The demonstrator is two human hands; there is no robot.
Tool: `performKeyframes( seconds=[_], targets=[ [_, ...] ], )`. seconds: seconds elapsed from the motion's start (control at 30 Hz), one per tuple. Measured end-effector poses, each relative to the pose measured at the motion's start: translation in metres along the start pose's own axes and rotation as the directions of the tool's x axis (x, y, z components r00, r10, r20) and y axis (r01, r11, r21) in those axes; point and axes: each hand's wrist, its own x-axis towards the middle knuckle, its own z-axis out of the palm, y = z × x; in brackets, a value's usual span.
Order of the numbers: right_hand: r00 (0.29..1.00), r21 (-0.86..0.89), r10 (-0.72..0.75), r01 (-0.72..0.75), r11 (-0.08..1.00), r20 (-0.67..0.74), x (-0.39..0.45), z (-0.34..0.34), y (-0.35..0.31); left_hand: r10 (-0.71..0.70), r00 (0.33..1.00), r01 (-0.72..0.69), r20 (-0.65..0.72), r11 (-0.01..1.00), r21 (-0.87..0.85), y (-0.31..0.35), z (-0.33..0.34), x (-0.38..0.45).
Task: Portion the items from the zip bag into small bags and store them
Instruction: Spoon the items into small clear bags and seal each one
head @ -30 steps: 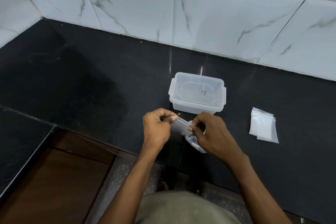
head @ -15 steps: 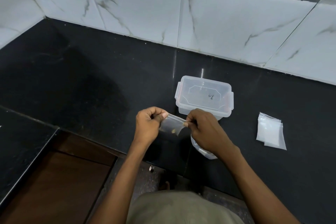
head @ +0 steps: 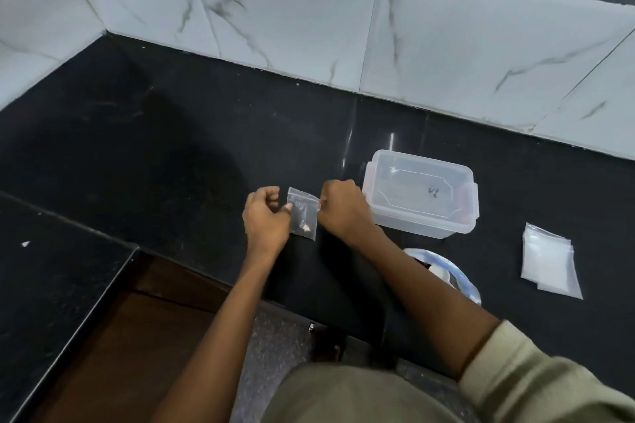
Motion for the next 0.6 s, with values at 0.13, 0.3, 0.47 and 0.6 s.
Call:
performKeyframes(
  seconds=[0.13, 0.3, 0.47, 0.6],
  targets=[
    [1.000, -0.067, 0.017, -0.016, 0.998, 0.012, 0.018, 0.013, -0.003, 0.148, 0.984, -0.162, 0.098, 0.976, 0.149, -0.017, 0.009, -0.010],
    [0.998, -0.068, -0.063, 0.062, 0.996, -0.016, 0.017, 0.039, 0.000, 0.187, 0.915, -0.323, 0.359, 0.872, 0.369, -0.030, 0.015, -0.018],
    [0.975, -0.182, -0.211, 0.219, 0.959, 0.065, -0.001, 0.067, 0.011, 0.171, 0.910, -0.327, 0.378, 0.856, 0.400, -0.028, 0.013, -0.018],
    [0.970, -0.195, -0.230, 0.242, 0.951, 0.079, -0.006, 0.069, 0.019, 0.196, 0.902, -0.357, 0.385, 0.840, 0.408, -0.028, 0.013, -0.020]
  ],
)
